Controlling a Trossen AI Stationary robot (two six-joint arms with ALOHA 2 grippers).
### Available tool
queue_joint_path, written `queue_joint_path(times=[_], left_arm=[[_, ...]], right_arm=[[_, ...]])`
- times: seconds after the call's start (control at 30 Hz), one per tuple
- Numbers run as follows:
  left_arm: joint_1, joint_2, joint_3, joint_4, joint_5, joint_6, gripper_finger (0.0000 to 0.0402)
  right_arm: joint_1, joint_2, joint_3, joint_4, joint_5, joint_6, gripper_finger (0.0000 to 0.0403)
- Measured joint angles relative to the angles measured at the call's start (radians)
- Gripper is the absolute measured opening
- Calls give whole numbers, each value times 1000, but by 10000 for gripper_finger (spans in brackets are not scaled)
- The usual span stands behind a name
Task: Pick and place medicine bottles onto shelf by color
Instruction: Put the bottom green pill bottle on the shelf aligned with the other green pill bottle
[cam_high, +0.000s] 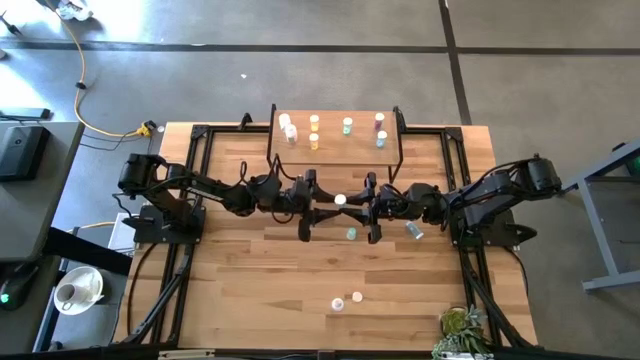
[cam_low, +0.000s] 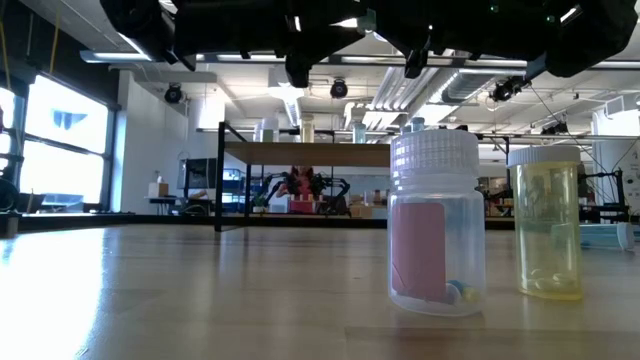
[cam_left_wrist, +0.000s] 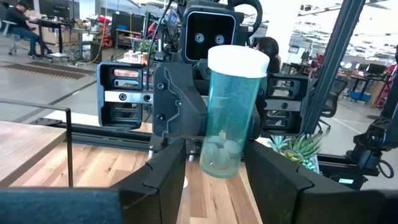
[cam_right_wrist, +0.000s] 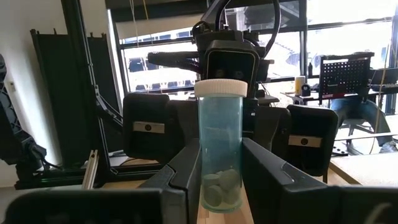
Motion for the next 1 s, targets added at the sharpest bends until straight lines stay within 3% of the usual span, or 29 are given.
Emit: queue_joint_path(times=[0.57,1.0], left_arm=[[3,17,0,6,-56,-15,203],[3,18,0,6,-40,-8,116]], right_arm=[[0,1,0,1,4,0,85],[0,0,0,-24,12,-1,85]])
